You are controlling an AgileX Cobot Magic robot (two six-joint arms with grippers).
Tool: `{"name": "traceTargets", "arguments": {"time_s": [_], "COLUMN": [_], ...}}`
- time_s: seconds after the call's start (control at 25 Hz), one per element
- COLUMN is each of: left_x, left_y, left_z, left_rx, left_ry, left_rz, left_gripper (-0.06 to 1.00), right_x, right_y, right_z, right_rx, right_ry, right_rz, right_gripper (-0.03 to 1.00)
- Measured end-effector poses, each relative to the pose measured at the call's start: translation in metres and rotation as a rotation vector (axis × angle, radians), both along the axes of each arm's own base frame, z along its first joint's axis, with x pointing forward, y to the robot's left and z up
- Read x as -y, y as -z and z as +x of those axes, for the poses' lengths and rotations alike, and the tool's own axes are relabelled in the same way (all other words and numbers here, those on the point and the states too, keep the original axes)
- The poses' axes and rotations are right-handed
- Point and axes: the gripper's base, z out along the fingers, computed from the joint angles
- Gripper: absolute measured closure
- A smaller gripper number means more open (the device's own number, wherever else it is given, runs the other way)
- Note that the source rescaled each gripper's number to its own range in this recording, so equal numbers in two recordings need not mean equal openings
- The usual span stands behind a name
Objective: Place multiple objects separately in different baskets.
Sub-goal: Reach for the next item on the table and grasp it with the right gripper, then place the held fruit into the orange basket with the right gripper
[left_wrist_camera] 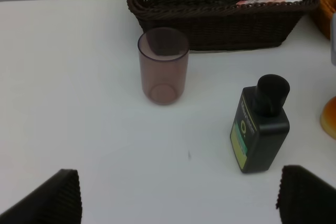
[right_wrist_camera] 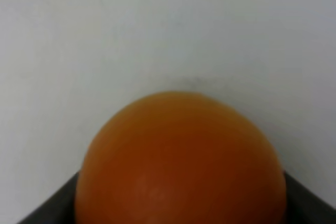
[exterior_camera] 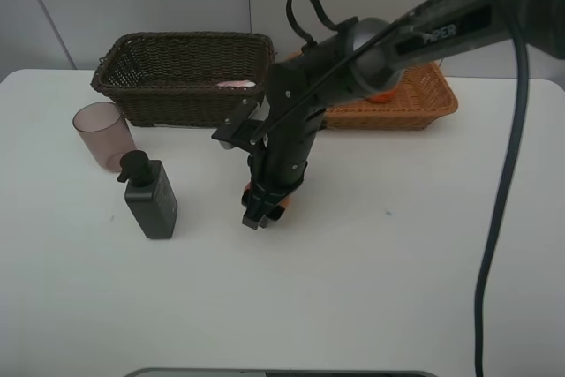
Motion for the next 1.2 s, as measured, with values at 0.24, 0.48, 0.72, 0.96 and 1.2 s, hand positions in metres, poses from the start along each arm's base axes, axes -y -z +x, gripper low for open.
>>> {"name": "traceTargets", "arguments": {"time_s": [0.24, 0.48, 0.72, 0.96, 1.2], "left_x": [0.0000, 0.0000, 0.0000, 0.0000, 0.0000], "left_y": [0.0000, 0.0000, 0.0000, 0.0000, 0.0000], "left_z": [0.0000, 0.0000, 0.0000, 0.0000, 0.0000], "left_rx": [0.000, 0.000, 0.000, 0.000, 0.000], "left_ry": [0.000, 0.000, 0.000, 0.000, 0.000], "left_rz": [0.000, 0.000, 0.000, 0.000, 0.000], "left_gripper": [-0.02, -0.02, -0.02, -0.02, -0.02], "right_x": [-0.0009, -0.0009, -0.0009, -0.0009, -0.0003], "right_y": [-0.0002, -0.0002, -0.0002, -0.0002, -0.0001], "right_z": [0.0009, 0.0009, 0.0009, 0.0009, 0.0003], "right_rx": [0.010, 0.010, 0.010, 0.010, 0.003], "right_ry": [0.000, 0.000, 0.000, 0.000, 0.000], "right_rz": [0.010, 0.010, 0.010, 0.010, 0.003], "right_gripper": [0.54, 0.54, 0.54, 0.54, 0.54]}}
